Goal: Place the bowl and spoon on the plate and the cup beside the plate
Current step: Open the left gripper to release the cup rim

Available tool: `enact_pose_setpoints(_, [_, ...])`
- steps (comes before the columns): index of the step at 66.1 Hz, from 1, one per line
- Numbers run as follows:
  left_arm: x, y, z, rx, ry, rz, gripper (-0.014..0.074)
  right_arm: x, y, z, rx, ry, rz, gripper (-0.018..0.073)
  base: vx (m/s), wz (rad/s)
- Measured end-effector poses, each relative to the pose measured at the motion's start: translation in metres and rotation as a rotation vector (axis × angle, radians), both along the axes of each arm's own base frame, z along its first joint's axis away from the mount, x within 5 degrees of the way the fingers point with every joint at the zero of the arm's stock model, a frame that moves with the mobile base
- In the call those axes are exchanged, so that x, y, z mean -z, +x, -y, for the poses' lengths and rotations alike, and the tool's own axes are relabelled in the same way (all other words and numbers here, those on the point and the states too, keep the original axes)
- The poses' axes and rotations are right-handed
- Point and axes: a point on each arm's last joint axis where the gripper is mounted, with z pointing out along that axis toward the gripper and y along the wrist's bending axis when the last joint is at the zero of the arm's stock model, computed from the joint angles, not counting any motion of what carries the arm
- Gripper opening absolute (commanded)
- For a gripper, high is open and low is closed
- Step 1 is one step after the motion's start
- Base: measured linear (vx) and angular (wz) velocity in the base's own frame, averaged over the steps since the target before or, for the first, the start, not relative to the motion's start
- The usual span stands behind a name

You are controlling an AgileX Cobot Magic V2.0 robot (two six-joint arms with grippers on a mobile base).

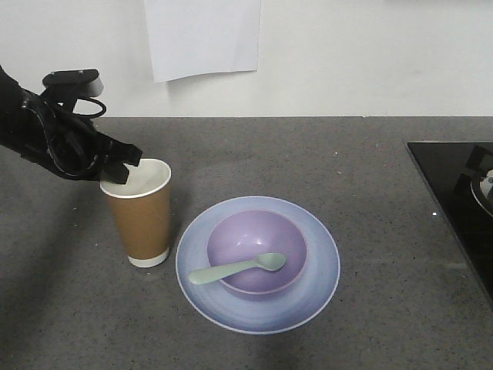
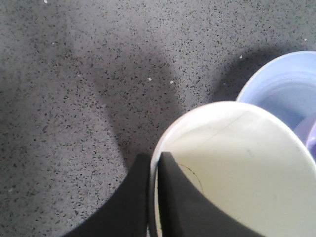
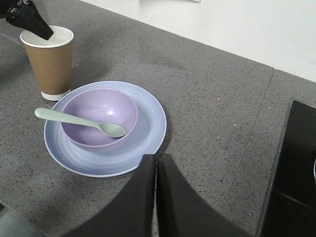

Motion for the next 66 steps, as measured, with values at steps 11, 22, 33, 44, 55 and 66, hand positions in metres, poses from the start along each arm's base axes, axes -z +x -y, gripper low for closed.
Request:
enact_pose_setpoints(11, [0.0002, -0.0004, 0.0000, 0.002, 0.001, -0.005, -0.0007, 0.0005, -0.0003, 0.0001, 0.000, -0.002, -0.006, -0.0005, 0.00, 0.00])
enact_pose_setpoints(22, [0.0002, -0.0005, 0.0000, 0.002, 0.001, -0.005, -0.0007, 0.0006, -0.0003, 0.0001, 0.000, -0.003, -0.007, -0.0005, 0.00, 0.00])
enact_pose_setpoints(33, [0.0002, -0.0005, 0.0000, 0.002, 0.001, -0.006, -0.0007, 0.0006, -0.0003, 0.0001, 0.000, -0.003, -0.007, -0.0005, 0.00, 0.00])
enact_pose_setpoints(44, [0.0027, 0.0018, 0.0005, 0.003, 0.002, -0.014, -0.0007, 0.0006, -0.0003, 0.0001, 0.000, -0.003, -0.007, -0.0005, 0.00, 0.00])
enact_pose_setpoints(55, [0.0023, 0.0029, 0.0009, 0.003, -0.001, -0.013, -0.0007, 0.0006, -0.0003, 0.0001, 0.000, -0.003, -0.007, -0.0005, 0.00, 0.00])
enact_pose_setpoints(66, [0.0027, 0.0026, 0.0010, 0.005, -0.001, -0.019, -0.0007, 0.0006, -0.0003, 0.0001, 0.000, -0.003, -0.007, -0.0005, 0.00, 0.00])
